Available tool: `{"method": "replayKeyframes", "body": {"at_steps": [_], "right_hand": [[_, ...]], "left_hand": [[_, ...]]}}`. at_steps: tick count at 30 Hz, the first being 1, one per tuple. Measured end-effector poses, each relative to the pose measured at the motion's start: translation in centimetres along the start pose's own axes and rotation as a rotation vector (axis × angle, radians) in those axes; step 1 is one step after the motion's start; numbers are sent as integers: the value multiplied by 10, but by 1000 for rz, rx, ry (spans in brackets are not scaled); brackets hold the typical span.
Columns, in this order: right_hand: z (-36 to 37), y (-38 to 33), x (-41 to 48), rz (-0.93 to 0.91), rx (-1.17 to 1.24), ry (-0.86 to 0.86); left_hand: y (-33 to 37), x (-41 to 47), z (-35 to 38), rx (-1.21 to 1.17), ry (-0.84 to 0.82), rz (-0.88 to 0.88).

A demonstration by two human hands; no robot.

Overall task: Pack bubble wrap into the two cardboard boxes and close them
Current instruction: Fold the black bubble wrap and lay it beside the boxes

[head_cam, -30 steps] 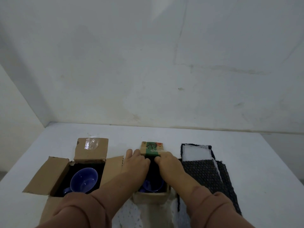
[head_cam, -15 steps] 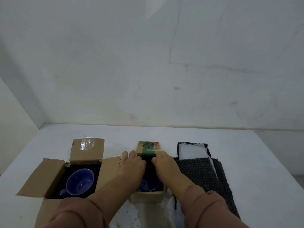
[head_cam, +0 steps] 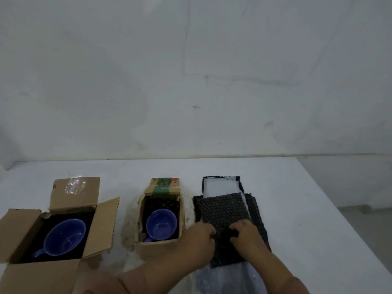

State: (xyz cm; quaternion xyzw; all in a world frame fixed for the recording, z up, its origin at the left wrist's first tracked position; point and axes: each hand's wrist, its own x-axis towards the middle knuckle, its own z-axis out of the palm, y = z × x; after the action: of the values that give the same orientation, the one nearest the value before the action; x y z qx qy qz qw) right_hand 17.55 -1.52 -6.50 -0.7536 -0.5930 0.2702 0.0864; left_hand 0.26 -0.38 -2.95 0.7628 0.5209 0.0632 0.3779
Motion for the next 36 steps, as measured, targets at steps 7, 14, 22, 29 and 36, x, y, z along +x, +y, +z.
{"method": "replayKeyframes", "body": {"at_steps": [7, 14, 22, 29, 36], "right_hand": [[15, 6, -17, -31, -42, -55], [13, 12, -15, -47, -55, -96], [-27, 12, -11, 205, 722, 159], [-52, -40, -21, 143, 1384, -128], [-73, -93, -25, -229, 560, 96]], "left_hand": [[10, 22, 27, -932, -19, -542], [27, 27, 26, -925, 40, -483], [48, 14, -17, -972, 71, -275], [14, -12, -72, -995, 326, -283], [-17, -43, -105, -453, 433, -92]]}}
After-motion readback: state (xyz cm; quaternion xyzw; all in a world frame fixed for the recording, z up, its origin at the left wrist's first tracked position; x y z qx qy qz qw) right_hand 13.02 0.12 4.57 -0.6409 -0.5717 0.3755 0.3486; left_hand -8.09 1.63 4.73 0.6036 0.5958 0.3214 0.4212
